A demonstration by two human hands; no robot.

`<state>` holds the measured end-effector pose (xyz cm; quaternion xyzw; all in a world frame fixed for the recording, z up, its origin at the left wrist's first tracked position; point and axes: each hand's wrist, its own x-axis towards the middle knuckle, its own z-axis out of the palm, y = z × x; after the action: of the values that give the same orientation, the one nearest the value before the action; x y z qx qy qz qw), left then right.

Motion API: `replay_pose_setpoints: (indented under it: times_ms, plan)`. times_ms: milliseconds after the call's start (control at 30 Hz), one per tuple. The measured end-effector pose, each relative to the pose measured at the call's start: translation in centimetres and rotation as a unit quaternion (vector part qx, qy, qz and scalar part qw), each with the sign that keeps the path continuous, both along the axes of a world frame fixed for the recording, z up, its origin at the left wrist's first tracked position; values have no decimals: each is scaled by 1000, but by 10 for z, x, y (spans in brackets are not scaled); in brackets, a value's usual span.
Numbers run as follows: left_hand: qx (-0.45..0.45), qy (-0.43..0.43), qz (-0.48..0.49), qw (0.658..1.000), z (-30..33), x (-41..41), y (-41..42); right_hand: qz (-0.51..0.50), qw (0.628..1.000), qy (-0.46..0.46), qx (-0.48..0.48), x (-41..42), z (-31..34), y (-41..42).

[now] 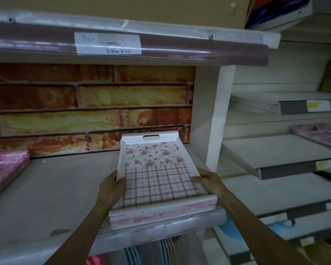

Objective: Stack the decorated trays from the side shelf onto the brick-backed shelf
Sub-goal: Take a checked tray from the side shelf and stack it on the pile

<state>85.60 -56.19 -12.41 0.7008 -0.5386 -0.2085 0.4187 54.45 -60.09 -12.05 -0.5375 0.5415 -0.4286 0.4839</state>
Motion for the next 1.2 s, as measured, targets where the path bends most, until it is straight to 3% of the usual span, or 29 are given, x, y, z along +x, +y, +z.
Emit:
replay_pose_setpoints:
  times_ms: [200, 367, 433, 600, 700, 933, 1200]
  plan:
    - [6, 8, 20, 1000, -3, 0, 5, 29, 999, -22, -16, -2, -2, 3]
    - [37, -7, 20, 999, 10, -3, 10, 48, 997, 57, -37, -6, 7, 3]
    - [-1, -9, 38, 999, 20, -5, 15, 13, 991, 111, -70, -14, 17, 4]
    - [-136, 34, 10, 990, 49, -23, 29, -43, 972, 140, -186, -53, 52, 11]
    - [-193, 128, -47, 972, 67, -53, 33, -55, 965, 137, -218, -85, 78, 22]
    - [-205, 164, -167, 950, 83, -161, 17, -91, 948, 126, -277, -173, 114, 51]
    - [-173, 233, -251, 924, 86, -308, -16, -122, 943, 137, -276, -294, 109, 77]
